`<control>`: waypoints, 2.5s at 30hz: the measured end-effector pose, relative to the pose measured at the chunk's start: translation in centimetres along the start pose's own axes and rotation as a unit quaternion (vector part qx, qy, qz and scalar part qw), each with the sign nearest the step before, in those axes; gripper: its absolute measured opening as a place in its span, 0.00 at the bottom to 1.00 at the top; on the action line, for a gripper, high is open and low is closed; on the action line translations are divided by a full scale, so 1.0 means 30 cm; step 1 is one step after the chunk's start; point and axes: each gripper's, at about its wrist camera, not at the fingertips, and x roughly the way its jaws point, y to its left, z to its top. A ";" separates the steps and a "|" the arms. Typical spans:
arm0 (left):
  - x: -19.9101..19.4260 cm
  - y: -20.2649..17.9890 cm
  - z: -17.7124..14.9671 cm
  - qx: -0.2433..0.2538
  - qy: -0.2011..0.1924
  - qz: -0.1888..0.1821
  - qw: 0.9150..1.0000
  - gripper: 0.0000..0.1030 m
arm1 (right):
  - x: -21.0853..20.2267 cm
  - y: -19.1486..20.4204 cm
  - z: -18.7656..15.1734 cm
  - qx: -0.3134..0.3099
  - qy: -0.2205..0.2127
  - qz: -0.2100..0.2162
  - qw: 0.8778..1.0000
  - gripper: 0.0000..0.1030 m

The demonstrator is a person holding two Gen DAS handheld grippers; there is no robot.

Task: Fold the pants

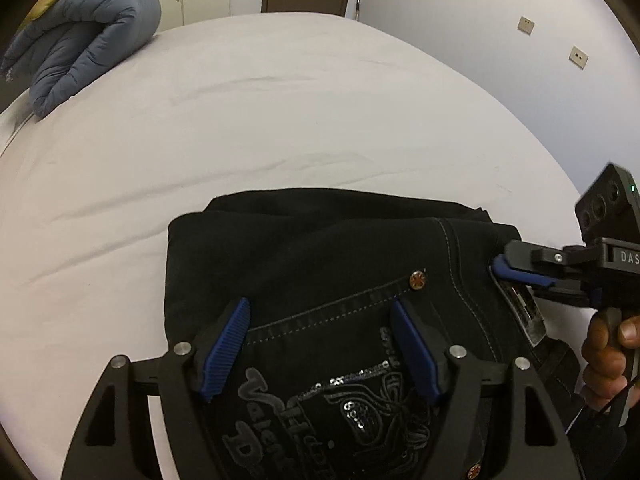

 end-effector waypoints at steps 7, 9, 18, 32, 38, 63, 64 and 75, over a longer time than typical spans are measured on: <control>-0.102 -0.012 -0.096 -0.013 0.003 0.014 1.000 0.73 | -0.131 0.157 -0.140 -0.039 -0.009 0.020 0.999 0.25; -0.101 -0.023 -0.133 -0.017 0.003 0.017 1.000 0.73 | -0.124 0.164 -0.205 -0.049 0.015 0.010 0.999 0.26; -0.196 -0.055 -0.221 -0.014 0.011 0.026 1.000 0.76 | -0.194 0.101 -0.317 -0.046 0.020 -0.049 0.998 0.27; -0.407 -0.056 -0.311 -0.005 -0.007 0.116 0.993 0.92 | -0.306 0.145 -0.180 -0.059 -0.005 -0.116 0.992 0.64; -0.394 -0.011 -0.340 -0.022 0.023 0.126 0.992 0.92 | -0.163 0.144 -0.131 -0.046 0.020 -0.137 0.989 0.64; -0.290 -0.118 -0.381 -0.047 0.092 0.015 0.995 0.26 | 0.013 0.254 -0.118 -0.142 0.038 -0.236 0.960 0.17; -0.302 -0.126 -0.382 -0.049 0.088 0.014 0.995 0.23 | 0.010 0.264 -0.113 -0.150 0.034 -0.238 0.959 0.15; -0.493 -0.258 -0.257 -0.035 0.016 0.004 0.999 0.18 | -0.173 0.506 -0.026 -0.214 -0.030 -0.196 0.956 0.12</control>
